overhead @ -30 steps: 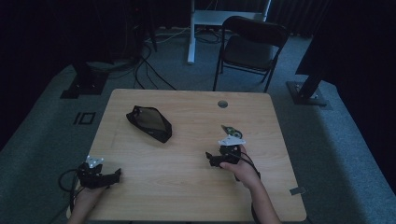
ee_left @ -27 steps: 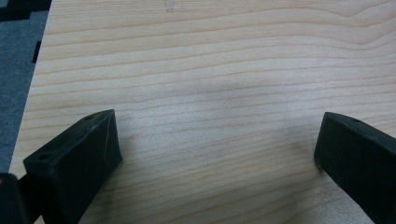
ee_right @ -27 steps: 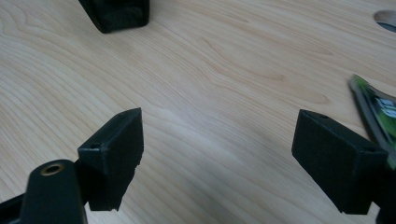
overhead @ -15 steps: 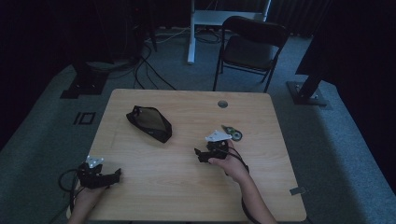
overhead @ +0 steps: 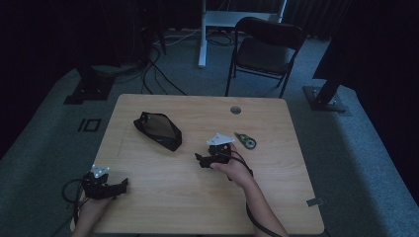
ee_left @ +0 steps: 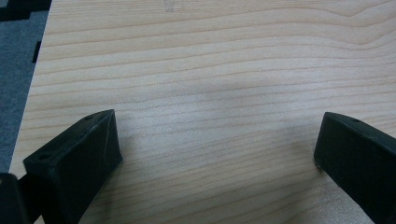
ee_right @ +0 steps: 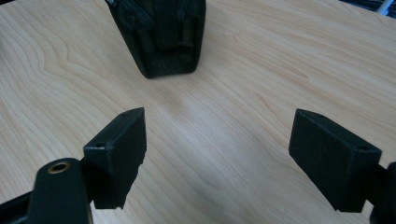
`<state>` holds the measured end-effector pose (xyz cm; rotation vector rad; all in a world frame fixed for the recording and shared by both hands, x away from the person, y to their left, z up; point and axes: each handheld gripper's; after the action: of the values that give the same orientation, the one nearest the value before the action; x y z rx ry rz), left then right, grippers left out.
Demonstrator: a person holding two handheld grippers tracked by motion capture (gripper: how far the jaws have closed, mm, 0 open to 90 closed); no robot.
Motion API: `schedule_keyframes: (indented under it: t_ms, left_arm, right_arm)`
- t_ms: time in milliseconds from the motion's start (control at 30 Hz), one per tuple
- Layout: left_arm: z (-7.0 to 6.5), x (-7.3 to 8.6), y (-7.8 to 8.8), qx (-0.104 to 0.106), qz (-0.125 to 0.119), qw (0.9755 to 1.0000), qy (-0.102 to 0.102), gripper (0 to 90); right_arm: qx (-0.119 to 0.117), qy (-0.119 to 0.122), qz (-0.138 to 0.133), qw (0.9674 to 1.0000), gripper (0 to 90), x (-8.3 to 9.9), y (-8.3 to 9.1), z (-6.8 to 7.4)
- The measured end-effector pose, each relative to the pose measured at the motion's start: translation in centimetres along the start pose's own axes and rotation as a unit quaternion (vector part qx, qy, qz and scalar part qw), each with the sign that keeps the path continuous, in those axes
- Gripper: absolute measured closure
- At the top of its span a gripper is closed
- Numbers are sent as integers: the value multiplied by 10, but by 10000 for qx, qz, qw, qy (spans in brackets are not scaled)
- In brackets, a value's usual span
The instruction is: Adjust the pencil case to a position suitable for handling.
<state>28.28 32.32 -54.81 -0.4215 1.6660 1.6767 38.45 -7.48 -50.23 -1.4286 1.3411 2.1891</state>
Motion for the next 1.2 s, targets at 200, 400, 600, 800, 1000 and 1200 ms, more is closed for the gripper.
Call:
schedule_keyframes:
  t_ms: [200, 400, 600, 800, 1000, 1200]
  left_arm:
    - [0, 0, 0, 0, -1, 10000, 0, 5]
    - [0, 0, 0, 2, 2, 10000, -2, 5]
    - [0, 0, 0, 1, 1, 10000, 0, 5]
    - [0, 0, 0, 0, 0, 10000, 0, 5]
    - [0, 0, 0, 1, 1, 10000, 0, 5]
    - [0, 0, 0, 0, 0, 10000, 3, 5]
  right_arm:
    - [-99, 59, 4, 9999, 189, -7, -8, 5]
    - [-195, 109, -47, 9997, 206, -15, -21, 12]
    - [-262, 186, -77, 9995, 208, -21, -31, 18]
    - [-343, 263, -118, 9990, 224, -26, -39, 24]
    - [-322, 324, -215, 9987, 296, -35, -46, 28]
    - [-323, 402, -259, 9983, 383, -37, -55, 30]
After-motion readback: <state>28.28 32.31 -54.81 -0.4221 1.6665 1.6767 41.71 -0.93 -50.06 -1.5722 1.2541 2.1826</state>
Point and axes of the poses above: each handheld gripper's, and its own axes: y roughly backward along the jaws, x roughly out of its underside, z roughly to its left, and after that the axes turned 8 degrees about -y, right-handed
